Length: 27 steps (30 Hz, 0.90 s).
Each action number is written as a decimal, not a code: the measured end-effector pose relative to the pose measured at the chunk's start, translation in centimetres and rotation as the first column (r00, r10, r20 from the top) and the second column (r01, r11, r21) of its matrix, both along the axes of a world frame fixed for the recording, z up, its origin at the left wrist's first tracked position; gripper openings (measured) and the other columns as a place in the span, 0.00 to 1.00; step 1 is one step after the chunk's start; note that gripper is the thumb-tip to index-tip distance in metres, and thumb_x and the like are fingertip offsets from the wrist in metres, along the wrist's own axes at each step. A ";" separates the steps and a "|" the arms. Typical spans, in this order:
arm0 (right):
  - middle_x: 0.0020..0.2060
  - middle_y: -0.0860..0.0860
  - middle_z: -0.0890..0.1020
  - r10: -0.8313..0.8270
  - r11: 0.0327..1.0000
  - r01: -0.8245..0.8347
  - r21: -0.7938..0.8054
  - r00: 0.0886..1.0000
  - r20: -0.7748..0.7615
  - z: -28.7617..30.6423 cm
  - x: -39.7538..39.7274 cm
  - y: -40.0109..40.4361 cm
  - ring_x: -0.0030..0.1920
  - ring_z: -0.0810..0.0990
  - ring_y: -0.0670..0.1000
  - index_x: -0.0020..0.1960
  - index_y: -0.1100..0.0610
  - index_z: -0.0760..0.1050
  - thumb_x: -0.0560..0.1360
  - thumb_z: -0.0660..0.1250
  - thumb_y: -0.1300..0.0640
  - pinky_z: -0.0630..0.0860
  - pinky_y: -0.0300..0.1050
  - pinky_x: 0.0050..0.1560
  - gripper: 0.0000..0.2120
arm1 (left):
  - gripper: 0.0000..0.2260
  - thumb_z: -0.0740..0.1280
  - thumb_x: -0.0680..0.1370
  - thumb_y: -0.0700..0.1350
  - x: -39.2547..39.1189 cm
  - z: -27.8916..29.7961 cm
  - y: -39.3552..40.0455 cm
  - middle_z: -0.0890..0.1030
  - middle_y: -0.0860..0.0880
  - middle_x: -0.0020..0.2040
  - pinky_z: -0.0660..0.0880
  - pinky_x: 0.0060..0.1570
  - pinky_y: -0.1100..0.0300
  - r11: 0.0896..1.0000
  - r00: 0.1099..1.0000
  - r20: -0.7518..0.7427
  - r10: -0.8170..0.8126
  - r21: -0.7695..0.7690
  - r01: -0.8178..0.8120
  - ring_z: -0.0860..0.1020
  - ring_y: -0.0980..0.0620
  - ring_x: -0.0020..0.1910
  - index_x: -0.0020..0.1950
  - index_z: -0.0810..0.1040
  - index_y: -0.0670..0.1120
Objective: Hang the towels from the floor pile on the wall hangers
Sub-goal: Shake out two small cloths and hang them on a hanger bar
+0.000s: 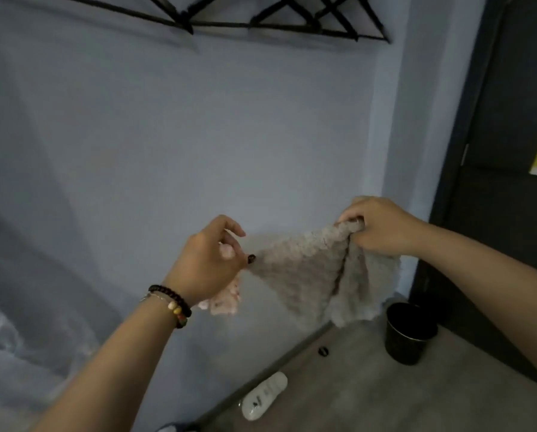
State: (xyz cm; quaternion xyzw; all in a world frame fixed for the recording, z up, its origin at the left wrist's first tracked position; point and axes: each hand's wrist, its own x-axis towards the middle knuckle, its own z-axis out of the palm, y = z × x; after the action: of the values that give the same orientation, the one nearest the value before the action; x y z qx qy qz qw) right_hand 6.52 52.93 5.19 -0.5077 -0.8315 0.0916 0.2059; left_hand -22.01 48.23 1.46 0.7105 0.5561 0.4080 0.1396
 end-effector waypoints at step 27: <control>0.42 0.39 0.77 0.046 0.998 -0.046 -0.035 0.999 -0.002 -1.0 28.9 19.0 0.44 0.75 0.37 0.49 0.53 0.81 0.72 0.71 0.62 0.71 0.27 0.45 0.08 | 0.09 0.71 0.73 0.51 33.1 -5.3 21.4 0.78 0.56 0.38 0.69 0.33 0.70 0.958 0.984 -0.089 -0.153 -0.258 0.126 0.75 0.62 0.36 0.40 0.73 0.50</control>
State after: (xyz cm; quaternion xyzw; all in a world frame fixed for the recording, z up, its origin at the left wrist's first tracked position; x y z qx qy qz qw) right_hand 35.47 71.90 4.24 -0.4920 -0.8410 0.1113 0.1955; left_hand 11.08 69.59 -3.83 0.7456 0.5585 0.2840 0.2268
